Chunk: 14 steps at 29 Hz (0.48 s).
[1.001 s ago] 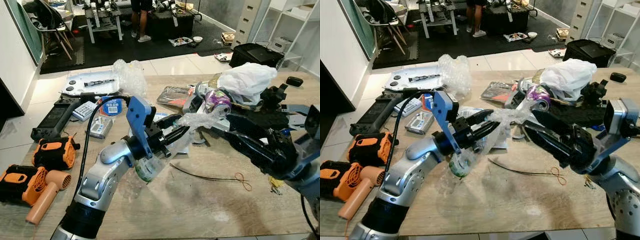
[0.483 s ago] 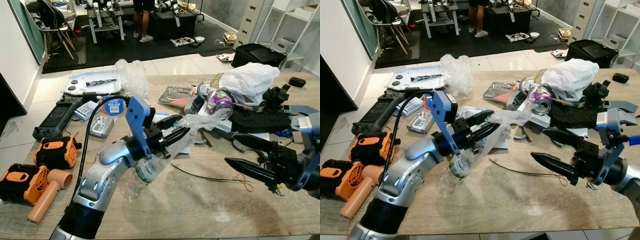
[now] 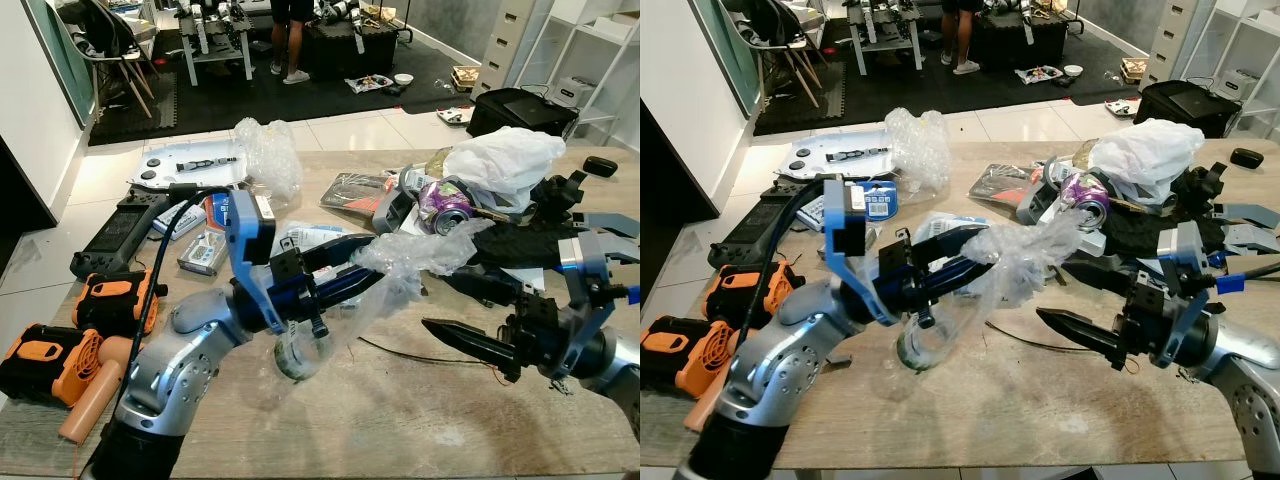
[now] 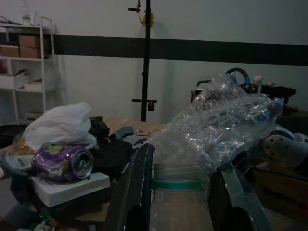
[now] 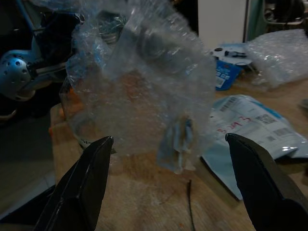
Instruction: Picking trash to rubbish bin
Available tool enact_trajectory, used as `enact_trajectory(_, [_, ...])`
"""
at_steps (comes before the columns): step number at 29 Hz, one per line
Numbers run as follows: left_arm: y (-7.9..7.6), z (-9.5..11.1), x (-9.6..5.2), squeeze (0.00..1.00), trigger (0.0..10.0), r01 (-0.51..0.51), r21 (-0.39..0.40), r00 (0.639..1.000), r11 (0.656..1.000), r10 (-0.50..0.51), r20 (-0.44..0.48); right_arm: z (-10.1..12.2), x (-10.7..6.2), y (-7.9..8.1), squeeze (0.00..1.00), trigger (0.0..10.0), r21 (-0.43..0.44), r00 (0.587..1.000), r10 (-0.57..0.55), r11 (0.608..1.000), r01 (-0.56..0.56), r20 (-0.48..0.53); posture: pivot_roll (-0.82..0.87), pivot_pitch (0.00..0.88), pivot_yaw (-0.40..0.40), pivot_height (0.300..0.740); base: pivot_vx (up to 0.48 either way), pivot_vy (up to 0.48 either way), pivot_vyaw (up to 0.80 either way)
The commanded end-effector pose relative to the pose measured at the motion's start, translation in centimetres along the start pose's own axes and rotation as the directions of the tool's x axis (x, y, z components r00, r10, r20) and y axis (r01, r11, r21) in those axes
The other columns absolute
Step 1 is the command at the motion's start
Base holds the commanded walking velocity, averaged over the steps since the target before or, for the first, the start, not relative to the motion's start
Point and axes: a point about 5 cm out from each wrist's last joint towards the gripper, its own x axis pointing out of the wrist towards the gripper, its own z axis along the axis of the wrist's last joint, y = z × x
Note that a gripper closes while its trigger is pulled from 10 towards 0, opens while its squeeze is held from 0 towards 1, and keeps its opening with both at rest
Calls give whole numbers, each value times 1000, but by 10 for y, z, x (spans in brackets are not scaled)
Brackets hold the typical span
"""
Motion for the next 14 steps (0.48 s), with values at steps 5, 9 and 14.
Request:
enact_trajectory(5, [-12, -1, 1, 0, 10000, 76, -30, 997, 997, -77, -9, 4, 14, 8, 0, 10000, -33, 996, 82, 996, -81, 35, -150, 185, 47, 740, 0, 0, 0])
enact_trajectory(9, [-16, 0, 0, 0, 10000, 102, -47, 995, 994, -102, -4, 10, 18, 5, 0, 10000, -64, 995, 86, 995, -82, 59, -149, 187, 47, 740, 0, 0, 0])
enact_trajectory(14, [-19, 0, -1, 0, 10000, 123, -63, 992, 990, -124, 0, 17, 19, 5, 0, 10000, -77, 990, 110, 992, -104, 88, -149, 185, 44, 740, 0, 0, 0])
